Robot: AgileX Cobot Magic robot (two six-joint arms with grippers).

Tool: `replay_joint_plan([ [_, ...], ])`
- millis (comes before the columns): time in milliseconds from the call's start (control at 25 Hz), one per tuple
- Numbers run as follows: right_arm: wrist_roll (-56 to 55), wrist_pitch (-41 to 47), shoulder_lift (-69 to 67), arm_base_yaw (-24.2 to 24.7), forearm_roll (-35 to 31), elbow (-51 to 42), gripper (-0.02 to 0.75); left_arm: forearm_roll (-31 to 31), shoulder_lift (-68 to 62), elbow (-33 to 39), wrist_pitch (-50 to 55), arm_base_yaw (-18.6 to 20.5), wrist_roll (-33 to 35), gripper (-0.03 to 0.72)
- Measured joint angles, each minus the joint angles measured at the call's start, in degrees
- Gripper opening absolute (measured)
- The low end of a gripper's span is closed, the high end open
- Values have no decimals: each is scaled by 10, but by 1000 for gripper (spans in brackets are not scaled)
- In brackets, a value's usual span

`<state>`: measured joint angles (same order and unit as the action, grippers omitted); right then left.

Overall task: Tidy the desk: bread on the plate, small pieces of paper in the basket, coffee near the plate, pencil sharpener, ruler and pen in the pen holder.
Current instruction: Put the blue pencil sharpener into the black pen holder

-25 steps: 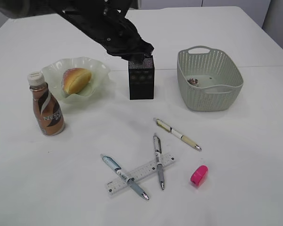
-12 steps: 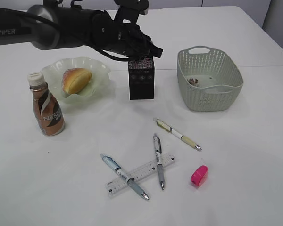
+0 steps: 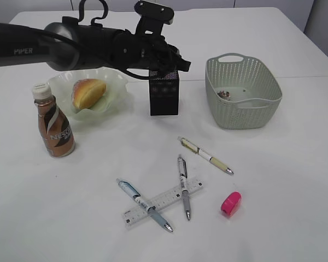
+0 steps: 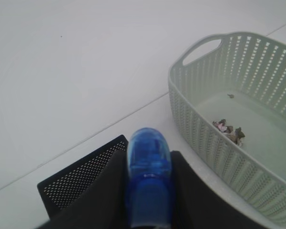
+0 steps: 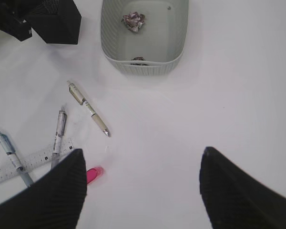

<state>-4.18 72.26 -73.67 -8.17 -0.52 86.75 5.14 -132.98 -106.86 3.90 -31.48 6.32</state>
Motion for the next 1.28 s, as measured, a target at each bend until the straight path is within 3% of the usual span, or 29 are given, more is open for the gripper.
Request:
replay_joint_plan([
  [1040,7,0,0,0,5,0,572,9,-25,0,-31,17,0,168],
  [1280,7,0,0,0,5,0,572,9,-25,0,-31,17,0,222],
])
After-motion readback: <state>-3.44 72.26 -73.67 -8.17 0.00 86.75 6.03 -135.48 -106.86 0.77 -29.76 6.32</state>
